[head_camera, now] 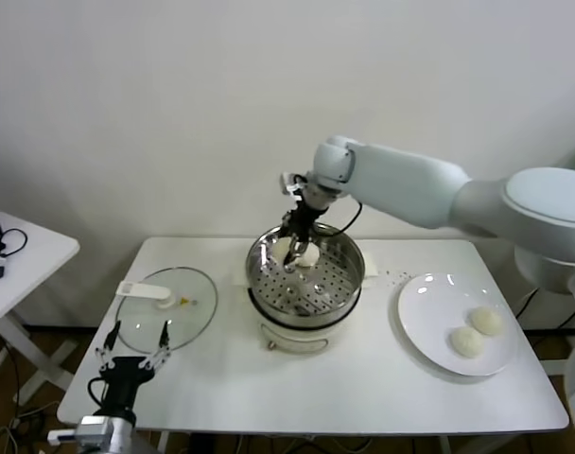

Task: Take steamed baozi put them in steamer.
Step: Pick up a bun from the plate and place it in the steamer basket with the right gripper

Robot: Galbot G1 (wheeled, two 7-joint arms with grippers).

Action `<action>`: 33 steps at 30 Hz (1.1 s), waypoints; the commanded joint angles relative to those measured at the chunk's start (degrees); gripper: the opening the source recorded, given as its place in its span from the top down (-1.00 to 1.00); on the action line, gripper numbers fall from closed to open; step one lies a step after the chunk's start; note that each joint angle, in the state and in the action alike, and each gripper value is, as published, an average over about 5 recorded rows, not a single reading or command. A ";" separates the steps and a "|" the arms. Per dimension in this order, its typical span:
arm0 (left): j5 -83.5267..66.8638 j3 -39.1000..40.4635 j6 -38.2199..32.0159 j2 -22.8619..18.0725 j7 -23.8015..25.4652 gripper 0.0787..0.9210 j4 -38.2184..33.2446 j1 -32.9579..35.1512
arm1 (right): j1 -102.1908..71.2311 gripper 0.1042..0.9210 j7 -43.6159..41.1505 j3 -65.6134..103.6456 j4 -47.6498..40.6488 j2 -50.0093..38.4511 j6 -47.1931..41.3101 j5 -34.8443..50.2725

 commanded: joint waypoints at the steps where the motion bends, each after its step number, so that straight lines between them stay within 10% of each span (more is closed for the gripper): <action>1: -0.13 -0.24 -0.12 0.13 0.01 -0.77 0.28 0.23 | -3.27 -0.40 0.23 0.38 -1.22 2.21 -0.10 -2.49; 33: 0.04 0.00 -0.40 -0.10 0.01 -0.77 0.86 0.23 | -5.54 -0.59 1.27 1.04 -1.60 2.70 0.66 -4.38</action>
